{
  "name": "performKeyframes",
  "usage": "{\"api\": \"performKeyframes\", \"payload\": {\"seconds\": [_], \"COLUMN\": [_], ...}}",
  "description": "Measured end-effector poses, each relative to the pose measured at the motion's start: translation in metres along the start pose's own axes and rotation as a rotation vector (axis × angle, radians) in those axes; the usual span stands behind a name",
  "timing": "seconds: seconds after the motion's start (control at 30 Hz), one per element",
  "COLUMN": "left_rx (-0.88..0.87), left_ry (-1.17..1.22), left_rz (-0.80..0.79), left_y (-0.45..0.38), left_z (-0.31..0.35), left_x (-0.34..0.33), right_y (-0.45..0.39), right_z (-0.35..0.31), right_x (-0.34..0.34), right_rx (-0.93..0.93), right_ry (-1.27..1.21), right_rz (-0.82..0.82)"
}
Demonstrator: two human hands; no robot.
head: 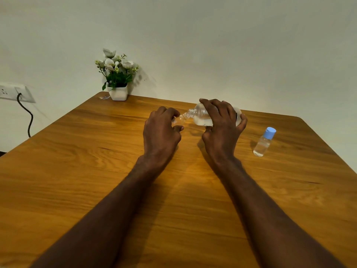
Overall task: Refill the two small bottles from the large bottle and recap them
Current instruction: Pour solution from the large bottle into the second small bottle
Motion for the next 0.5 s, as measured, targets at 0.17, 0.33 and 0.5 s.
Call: {"api": "performKeyframes", "payload": {"seconds": [0.17,0.33,0.5], "left_rx": [-0.009,-0.01,-0.008], "left_ry": [0.004,0.007,0.006], "left_rz": [0.0,0.003,0.001], "left_y": [0.0002,0.0006,0.0002], "left_z": [-0.0011,-0.0006,-0.0007], "left_x": [-0.001,-0.0007,-0.0007], "right_y": [0.0001,0.0003,-0.0001], "right_z": [-0.0002,-0.0005,-0.0009], "right_x": [0.0014,0.0016,0.0016], "right_rx": [0.01,0.005,-0.005], "right_ry": [0.008,0.011,0.002], "right_rz": [0.009,0.011,-0.002]}}
Point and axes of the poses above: each hand's wrist, its own y-axis away from the middle knuckle, its own x-axis out of the back of the hand, z = x × y, the point moved 7 cm from there along -y, towards the middle knuckle, and after that the axes turned 9 degrees about x, right-handed, at the moved point
